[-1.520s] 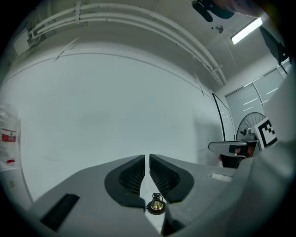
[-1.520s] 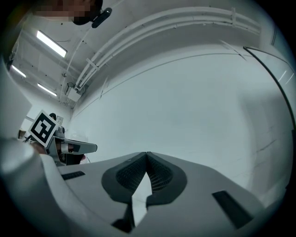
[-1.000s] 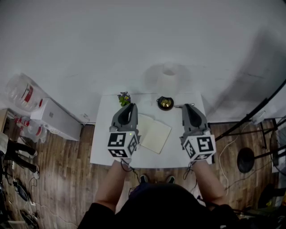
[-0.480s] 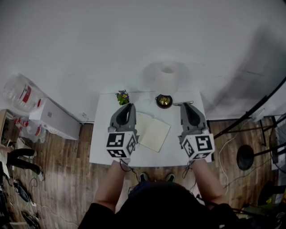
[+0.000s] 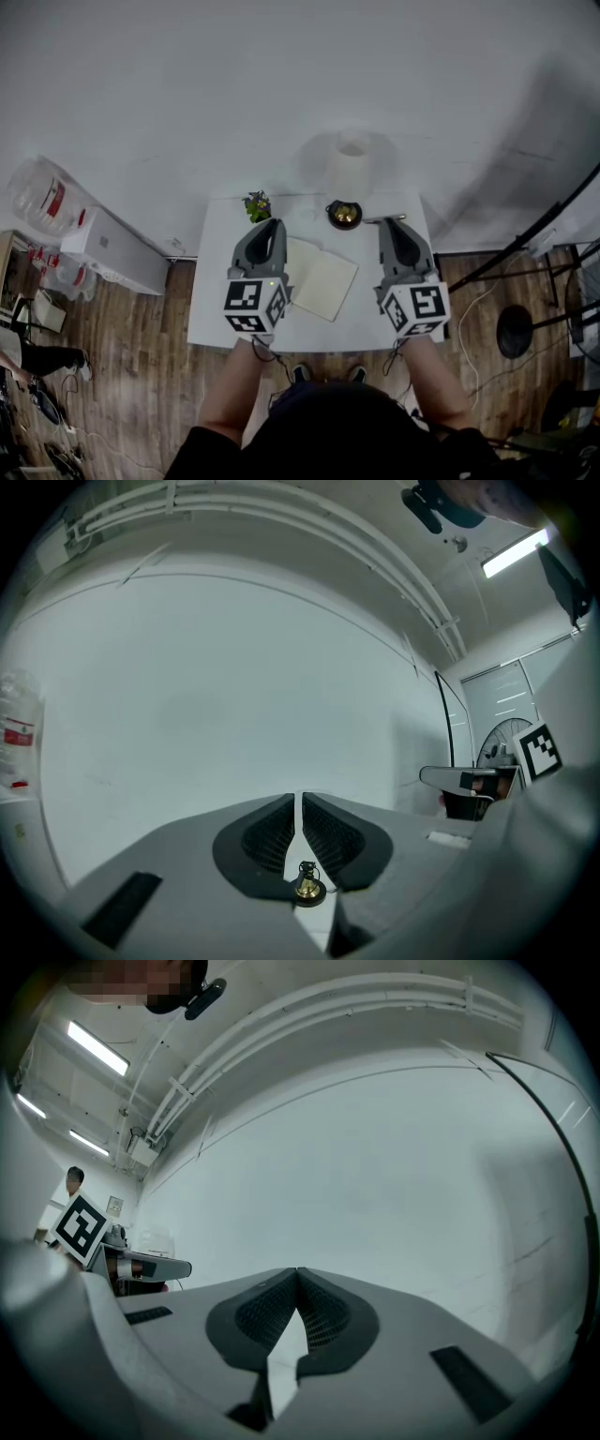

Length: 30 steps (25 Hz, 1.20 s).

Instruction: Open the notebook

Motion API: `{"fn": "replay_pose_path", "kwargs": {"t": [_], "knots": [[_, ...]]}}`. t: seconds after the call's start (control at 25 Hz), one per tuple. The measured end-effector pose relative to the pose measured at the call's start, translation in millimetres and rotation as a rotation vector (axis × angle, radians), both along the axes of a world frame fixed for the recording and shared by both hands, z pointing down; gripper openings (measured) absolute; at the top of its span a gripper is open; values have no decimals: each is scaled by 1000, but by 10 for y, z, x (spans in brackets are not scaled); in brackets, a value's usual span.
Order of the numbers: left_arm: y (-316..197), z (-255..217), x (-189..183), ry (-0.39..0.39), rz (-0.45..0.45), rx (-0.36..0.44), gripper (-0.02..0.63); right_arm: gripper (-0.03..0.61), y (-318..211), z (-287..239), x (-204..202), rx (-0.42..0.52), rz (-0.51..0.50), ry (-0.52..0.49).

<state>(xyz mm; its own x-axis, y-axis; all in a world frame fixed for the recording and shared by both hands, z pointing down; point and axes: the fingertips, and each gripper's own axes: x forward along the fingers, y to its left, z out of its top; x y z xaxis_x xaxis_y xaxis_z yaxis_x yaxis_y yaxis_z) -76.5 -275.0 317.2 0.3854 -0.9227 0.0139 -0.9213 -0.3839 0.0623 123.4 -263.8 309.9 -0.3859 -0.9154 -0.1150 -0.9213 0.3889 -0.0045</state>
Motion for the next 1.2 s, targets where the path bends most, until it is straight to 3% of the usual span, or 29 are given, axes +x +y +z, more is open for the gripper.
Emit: {"fn": "replay_pose_path", "kwargs": {"t": [1.2], "knots": [[-24,111,-97,0,42,-26,28,5,24,62,-246,-15,-13,39]]}}
